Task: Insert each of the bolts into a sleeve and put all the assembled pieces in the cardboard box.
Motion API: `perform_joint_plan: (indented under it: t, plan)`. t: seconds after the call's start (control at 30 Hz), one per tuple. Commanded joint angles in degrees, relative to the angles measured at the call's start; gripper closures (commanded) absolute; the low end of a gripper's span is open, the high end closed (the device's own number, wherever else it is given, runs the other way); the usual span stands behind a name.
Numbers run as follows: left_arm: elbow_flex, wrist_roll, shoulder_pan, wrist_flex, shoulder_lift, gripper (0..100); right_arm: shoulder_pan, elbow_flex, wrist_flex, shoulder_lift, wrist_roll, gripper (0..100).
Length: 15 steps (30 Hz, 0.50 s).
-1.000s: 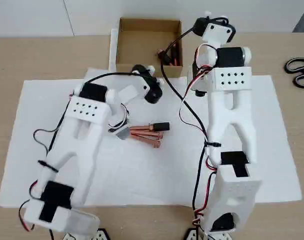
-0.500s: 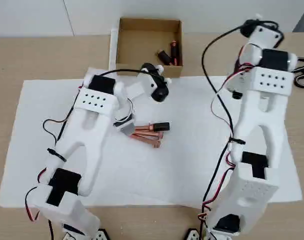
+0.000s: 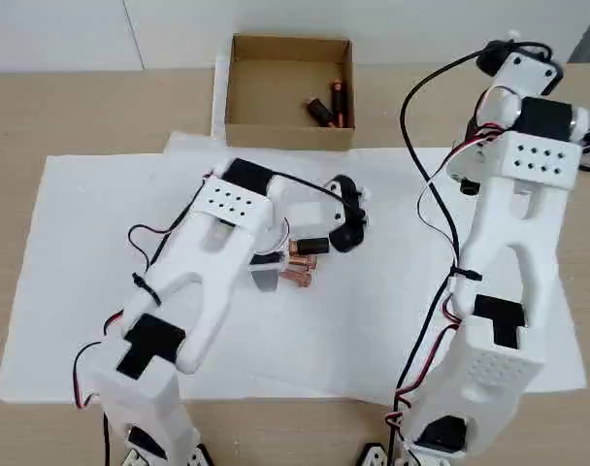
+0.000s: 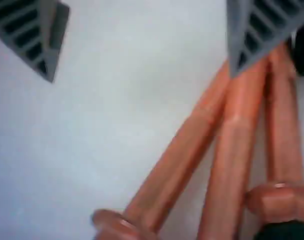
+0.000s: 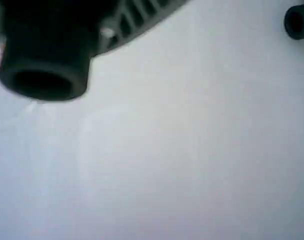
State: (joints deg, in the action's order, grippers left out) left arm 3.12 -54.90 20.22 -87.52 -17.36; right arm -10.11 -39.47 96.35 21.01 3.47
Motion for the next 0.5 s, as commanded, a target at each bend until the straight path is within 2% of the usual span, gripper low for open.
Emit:
perform_joint_plan:
  t: [0.0, 0.47]
  plan:
    - [2.07, -0.79, 0.35, 3.08, -0.53, 79, -0.75, -0.18, -0.31, -4.44, -0.53, 99.5]
    - [1.80, -0.62, 5.27, 5.45, -1.05, 79, -0.75, -0.18, -0.31, -4.44, -0.35, 99.5]
